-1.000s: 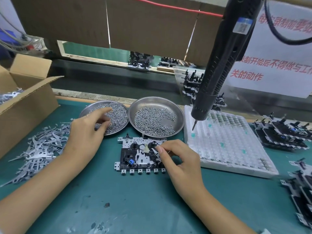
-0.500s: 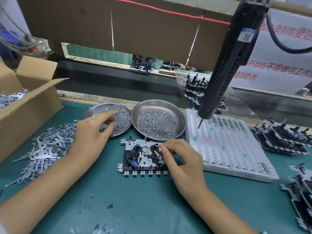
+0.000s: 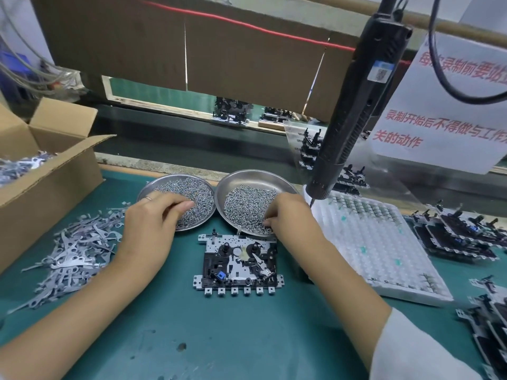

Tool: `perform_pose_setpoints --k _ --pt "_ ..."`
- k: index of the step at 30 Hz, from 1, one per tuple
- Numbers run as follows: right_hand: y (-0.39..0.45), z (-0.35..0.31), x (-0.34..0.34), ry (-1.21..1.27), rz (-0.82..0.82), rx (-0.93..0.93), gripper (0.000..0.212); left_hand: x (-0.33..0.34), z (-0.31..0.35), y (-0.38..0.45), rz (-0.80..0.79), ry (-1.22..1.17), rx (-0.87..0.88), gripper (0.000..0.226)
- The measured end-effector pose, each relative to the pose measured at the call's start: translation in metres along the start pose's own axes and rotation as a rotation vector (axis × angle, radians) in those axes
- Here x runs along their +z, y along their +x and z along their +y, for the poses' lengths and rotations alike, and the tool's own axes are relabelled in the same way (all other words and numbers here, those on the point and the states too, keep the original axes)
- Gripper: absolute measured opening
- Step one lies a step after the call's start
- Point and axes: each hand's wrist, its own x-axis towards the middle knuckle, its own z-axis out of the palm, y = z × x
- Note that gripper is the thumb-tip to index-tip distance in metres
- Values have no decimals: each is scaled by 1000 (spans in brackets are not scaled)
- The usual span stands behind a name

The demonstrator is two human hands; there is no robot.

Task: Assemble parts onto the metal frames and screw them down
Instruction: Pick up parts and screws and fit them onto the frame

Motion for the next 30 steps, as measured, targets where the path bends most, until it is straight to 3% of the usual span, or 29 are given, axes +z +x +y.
perform_pose_setpoints --k 9,15,18,26,30 --pt "-12 12 6 145 107 -57 22 2 15 -10 13 -90 93 15" --pt "-13 17 11 267 252 -139 18 12 45 -37 -35 -354 18 14" --pt "-18 20 11 437 342 -128 15 15 52 -44 -45 -396 36 16" --pt "-34 14 0 919 294 1 13 15 57 -47 -51 -426 35 18" --pt "-63 -6 -5 1426 82 23 15 12 60 -47 -21 -460 38 24"
